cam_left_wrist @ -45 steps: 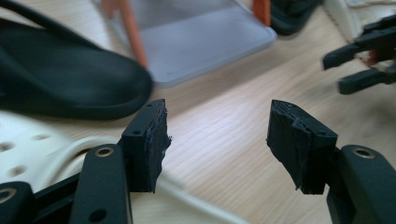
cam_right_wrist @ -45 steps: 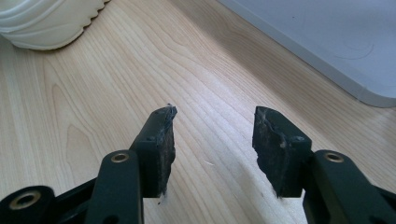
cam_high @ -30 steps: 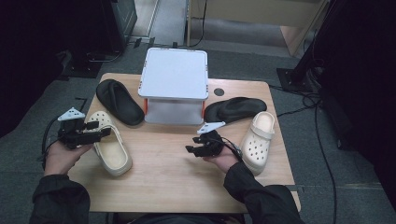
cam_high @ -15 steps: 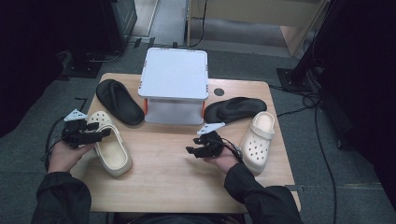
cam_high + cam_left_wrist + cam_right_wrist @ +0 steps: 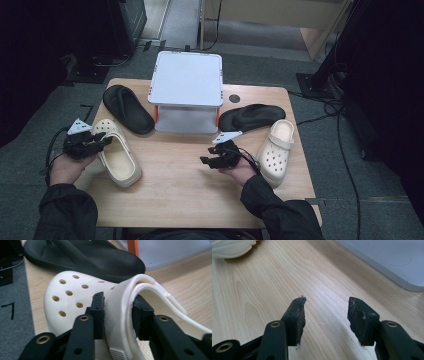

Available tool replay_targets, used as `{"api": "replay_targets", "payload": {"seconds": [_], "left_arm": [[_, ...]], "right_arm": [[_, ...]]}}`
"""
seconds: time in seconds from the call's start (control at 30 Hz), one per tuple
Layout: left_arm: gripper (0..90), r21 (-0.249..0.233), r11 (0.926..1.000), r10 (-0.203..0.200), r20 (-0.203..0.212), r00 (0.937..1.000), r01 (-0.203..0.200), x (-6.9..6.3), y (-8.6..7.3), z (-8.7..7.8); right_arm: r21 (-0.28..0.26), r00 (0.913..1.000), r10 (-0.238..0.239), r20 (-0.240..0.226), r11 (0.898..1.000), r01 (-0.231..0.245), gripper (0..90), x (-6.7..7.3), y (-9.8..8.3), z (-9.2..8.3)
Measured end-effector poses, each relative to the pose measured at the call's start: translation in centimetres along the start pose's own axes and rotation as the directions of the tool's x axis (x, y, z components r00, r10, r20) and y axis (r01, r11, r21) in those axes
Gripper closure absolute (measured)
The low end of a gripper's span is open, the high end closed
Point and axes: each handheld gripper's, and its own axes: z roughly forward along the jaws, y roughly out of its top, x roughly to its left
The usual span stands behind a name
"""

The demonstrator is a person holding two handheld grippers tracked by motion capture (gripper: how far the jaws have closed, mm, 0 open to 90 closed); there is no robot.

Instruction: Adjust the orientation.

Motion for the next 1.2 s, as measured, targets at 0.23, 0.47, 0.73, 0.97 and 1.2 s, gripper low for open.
{"api": "replay_targets", "payload": {"seconds": [0.23, 0.47, 0.73, 0.97, 1.2], "left_arm": [[75.6, -0.048, 0.9988, 0.005, -0.029, 0.9996, -0.006, -0.1, 0.6, -1.4], [77.6, -0.111, 0.9927, 0.049, 0.000, 0.9988, -0.049, -1.7, 1.9, -2.9], [77.5, -0.074, 0.9905, 0.122, 0.086, 0.9888, -0.115, -5.2, 3.3, -1.8], [77.2, -0.067, 0.9835, 0.177, 0.174, 0.9686, -0.168, -8.9, 4.5, -0.1], [76.8, -0.047, 0.9707, 0.240, 0.237, 0.9413, -0.236, -12.2, 5.2, 2.1]], "right_arm": [[-0.005, 1.0000, -0.003, 0.000, 1.000, 0.003, 48.7, -0.1, 0.0, -0.1], [-0.004, 1.0000, 0.003, -0.002, 1.000, -0.003, 49.2, -0.1, 0.0, -0.1], [-0.010, 0.9999, 0.016, -0.003, 1.000, -0.016, 49.3, -0.2, 0.0, -0.2], [-0.020, 0.9996, 0.027, -0.011, 0.999, -0.027, 50.0, -0.4, 0.0, -0.4], [-0.030, 0.9992, 0.037, -0.015, 0.999, -0.038, 50.1, -0.5, 0.0, -0.4]]}}
